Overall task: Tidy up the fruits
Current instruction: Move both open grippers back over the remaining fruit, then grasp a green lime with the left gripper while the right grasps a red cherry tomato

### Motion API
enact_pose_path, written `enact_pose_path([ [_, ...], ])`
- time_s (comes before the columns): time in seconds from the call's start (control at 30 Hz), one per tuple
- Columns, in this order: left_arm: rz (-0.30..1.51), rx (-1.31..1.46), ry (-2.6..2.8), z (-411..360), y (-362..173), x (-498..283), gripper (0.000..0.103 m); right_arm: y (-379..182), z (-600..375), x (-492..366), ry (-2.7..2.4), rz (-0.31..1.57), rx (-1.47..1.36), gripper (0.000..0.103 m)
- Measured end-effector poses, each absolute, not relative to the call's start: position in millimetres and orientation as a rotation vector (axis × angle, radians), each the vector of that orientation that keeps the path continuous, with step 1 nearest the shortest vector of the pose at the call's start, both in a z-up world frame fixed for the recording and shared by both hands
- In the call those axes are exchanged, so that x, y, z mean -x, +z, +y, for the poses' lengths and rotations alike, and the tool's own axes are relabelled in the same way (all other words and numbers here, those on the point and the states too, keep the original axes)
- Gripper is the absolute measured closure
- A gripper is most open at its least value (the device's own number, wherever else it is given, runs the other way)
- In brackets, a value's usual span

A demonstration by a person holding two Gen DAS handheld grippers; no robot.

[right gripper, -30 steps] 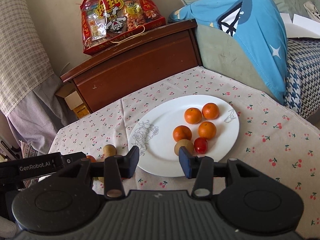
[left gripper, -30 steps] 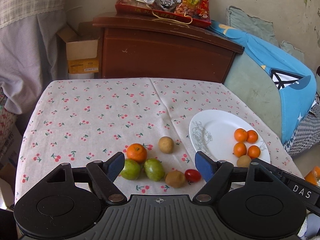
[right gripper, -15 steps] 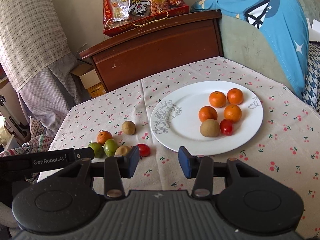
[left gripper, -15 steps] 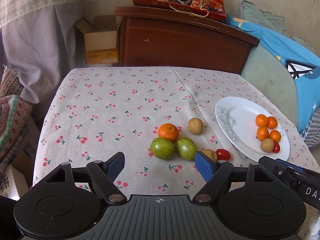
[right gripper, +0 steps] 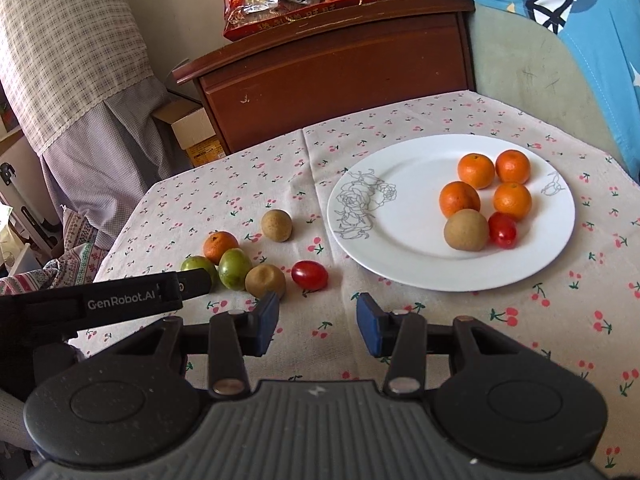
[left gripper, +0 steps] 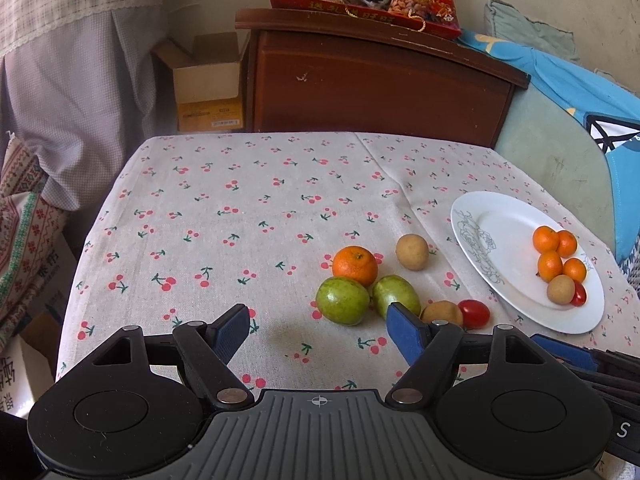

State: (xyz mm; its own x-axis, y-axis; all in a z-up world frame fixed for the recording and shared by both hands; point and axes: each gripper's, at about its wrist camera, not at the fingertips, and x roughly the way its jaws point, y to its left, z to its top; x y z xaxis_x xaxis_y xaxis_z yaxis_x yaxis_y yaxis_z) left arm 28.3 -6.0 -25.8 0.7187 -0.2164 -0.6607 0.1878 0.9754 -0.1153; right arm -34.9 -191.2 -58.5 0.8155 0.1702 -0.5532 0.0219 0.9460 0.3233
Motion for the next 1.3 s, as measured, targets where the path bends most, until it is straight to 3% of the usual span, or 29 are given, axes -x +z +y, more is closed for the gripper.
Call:
enact_pose_path([
  [0.27,0.732,0.049,-0.226,-6,-34,-36,0.034,-62,-186,25,0.086,0.596,-0.289,0.061],
  [0.5,0.704,0.045,-0.252,-8,-37,-37,0.037,-63,-182,18,0.081,0.583,-0.256,0.069],
  [0.83,0.69,0.063,-0.3,-11,-39,-39,0.054,-64,-179,12,0.087,0.58,-0.231,0.08],
  [1.2,0.671,0.018,-0.308,-17,-41,-39,0.06,-65,-176,9,0.078,0.575,-0.216,0.08],
  [1.3,0.665,0.004,-0.31,-19,-41,-38,0.068,-65,-176,8,0.077,0.575,-0.214,0.081],
])
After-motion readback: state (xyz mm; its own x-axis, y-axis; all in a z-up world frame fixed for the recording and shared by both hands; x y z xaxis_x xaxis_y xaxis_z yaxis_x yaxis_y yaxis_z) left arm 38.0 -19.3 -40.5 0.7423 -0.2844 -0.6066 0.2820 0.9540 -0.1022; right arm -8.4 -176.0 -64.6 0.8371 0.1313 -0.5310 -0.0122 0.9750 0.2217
